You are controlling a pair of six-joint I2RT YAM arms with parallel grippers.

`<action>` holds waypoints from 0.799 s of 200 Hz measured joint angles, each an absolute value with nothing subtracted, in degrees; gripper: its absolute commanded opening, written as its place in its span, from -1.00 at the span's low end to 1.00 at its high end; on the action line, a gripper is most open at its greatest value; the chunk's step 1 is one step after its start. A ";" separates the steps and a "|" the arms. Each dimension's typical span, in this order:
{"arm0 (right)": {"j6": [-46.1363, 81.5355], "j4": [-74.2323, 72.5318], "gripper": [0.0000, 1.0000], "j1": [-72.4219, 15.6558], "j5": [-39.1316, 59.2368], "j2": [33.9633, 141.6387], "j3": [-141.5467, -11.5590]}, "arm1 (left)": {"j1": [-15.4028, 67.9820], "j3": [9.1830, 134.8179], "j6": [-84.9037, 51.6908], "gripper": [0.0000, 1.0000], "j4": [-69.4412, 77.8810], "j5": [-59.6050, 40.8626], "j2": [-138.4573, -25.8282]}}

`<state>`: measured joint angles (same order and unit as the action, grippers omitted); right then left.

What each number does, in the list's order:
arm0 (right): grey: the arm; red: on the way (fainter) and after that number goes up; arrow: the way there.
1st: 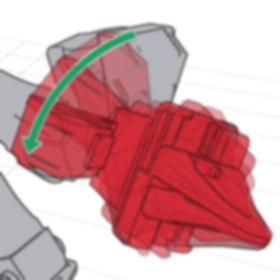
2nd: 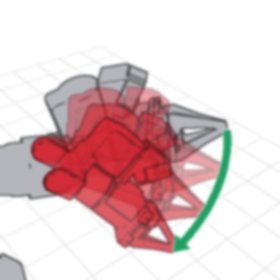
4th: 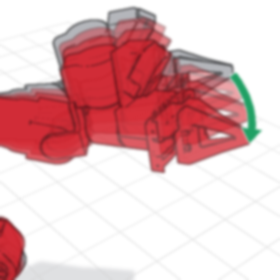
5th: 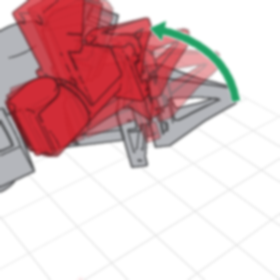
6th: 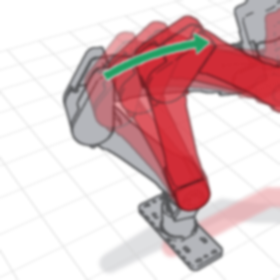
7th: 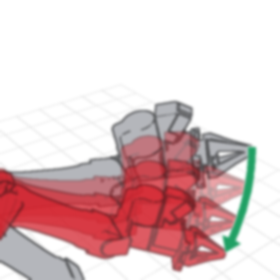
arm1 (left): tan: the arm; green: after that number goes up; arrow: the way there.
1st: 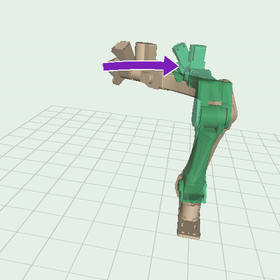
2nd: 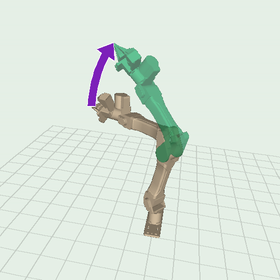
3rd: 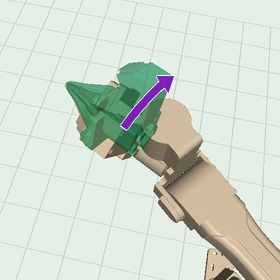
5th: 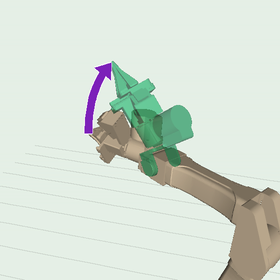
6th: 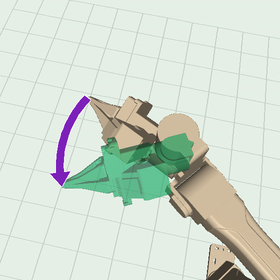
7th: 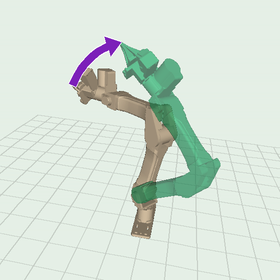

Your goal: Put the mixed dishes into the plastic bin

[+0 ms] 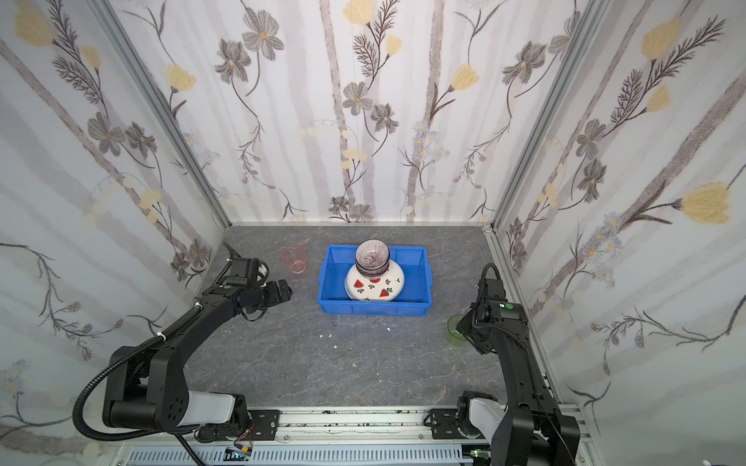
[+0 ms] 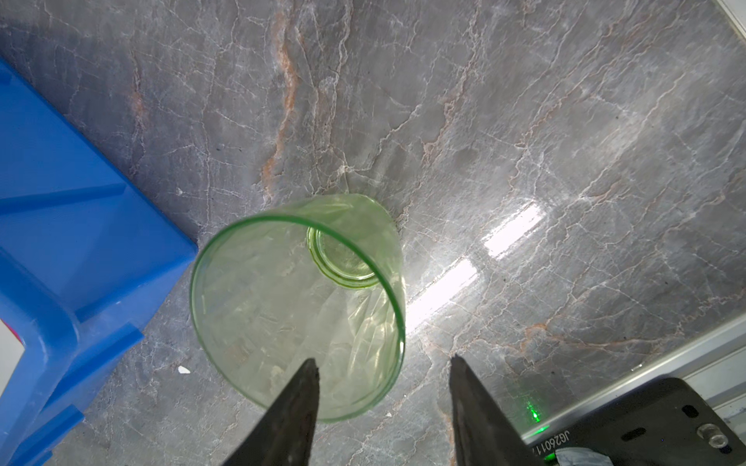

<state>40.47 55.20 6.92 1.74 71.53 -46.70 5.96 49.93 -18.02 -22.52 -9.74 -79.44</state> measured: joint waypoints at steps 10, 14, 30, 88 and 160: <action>40.47 54.61 -0.07 7.09 1.72 72.01 -46.35 | 5.96 49.93 -18.02 1.00 -22.52 -9.96 -79.53; 40.47 54.41 -0.10 7.09 1.72 72.16 -46.19 | 5.96 49.93 -18.02 1.00 -22.52 -10.07 -79.55; 40.47 53.41 -0.14 7.14 1.56 72.58 -45.50 | 5.96 49.93 -18.02 1.00 -22.52 -10.13 -79.48; 40.49 50.76 -0.42 7.25 1.54 73.32 -43.77 | 5.96 49.93 -18.06 1.00 -22.52 -10.22 -79.13; 40.47 48.62 -0.71 7.25 1.52 73.06 -40.82 | 5.96 49.93 -18.13 1.00 -22.52 -10.26 -78.67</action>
<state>40.47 48.62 7.25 1.52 73.06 -40.82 5.96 49.93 -18.13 -22.52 -10.26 -78.67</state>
